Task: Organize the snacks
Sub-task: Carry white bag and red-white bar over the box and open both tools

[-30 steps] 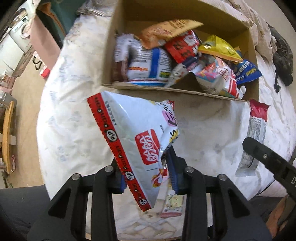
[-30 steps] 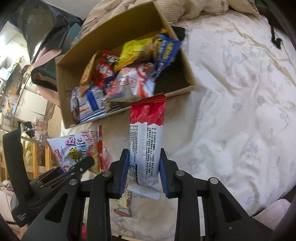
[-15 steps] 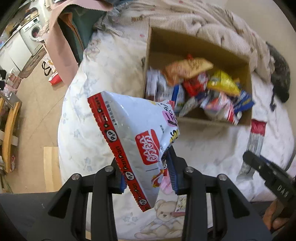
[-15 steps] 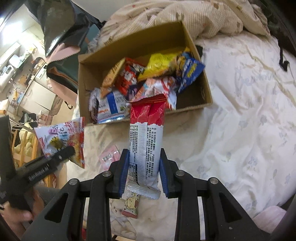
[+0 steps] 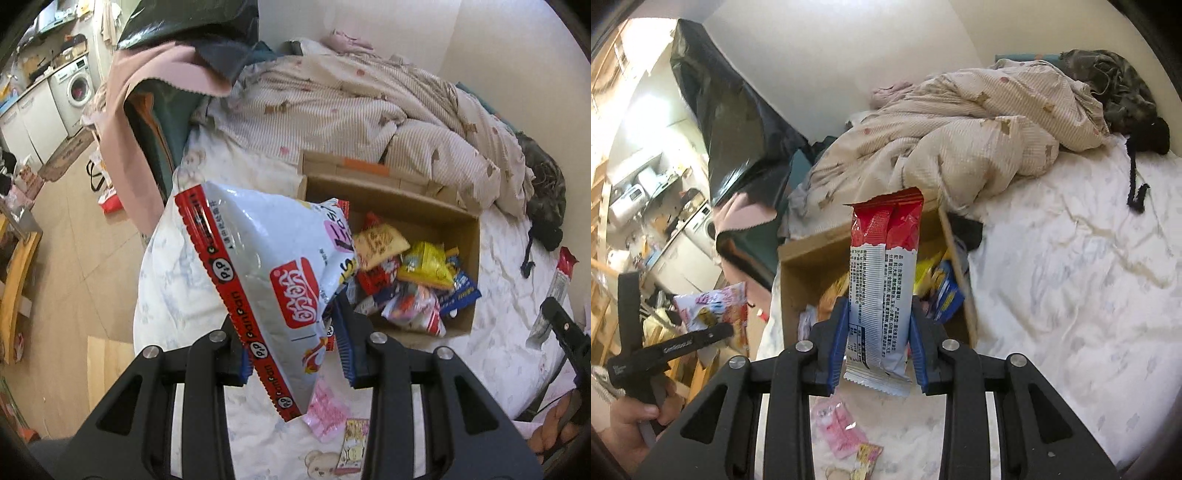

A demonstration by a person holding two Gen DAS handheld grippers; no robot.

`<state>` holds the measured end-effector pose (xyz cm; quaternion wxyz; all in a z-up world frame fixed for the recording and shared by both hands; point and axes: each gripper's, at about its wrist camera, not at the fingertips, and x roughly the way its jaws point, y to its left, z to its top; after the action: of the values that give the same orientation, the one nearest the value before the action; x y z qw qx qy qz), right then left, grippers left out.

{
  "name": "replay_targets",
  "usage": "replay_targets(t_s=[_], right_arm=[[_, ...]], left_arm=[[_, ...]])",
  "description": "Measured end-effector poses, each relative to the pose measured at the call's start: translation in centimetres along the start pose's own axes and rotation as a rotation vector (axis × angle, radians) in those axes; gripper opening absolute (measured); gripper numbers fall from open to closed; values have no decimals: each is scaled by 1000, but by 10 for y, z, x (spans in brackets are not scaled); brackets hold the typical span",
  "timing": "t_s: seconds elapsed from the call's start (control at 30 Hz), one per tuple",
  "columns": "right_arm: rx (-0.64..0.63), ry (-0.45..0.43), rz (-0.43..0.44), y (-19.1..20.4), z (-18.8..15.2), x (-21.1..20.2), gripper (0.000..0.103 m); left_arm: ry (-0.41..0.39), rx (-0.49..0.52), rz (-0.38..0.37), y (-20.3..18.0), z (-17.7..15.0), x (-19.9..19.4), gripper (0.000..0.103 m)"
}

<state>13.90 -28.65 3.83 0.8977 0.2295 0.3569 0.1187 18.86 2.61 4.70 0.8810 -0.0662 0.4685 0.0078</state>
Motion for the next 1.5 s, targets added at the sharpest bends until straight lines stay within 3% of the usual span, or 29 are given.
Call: replay_targets(t_s=[0.17,0.37,0.53,0.63,0.73,0.9,1.03,1.13,1.2,1.33,1.5], right_arm=[[14,33,-8,-7,16,21,32],[-44,120,-40,-2,26,63,32],[-37,261,-28,-6,26,114,32],[101,384,56,-18,23,147,32],[177,417,94,-23,22,162,32],[172,415,40,-24,30,180,32],[218,401,69,-29,31,181,33],[187,371,100,-23,34,176,35],[212,356,130,-24,36,173,37],[221,271,148,-24,44,161,76],[195,247,132,-23,49,153,78]], left_arm=[[-5,21,-22,-7,13,8,32],[-17,117,-48,-35,22,29,33],[59,150,-29,-49,36,74,33],[123,126,-33,-49,42,101,33],[178,111,-71,-46,47,121,34],[172,104,-87,-43,52,134,36],[153,91,-78,-44,52,137,38],[157,172,-81,-55,51,134,63],[116,183,-98,-58,51,125,79],[30,145,-136,-54,56,106,89],[6,118,-123,-47,59,100,89]])
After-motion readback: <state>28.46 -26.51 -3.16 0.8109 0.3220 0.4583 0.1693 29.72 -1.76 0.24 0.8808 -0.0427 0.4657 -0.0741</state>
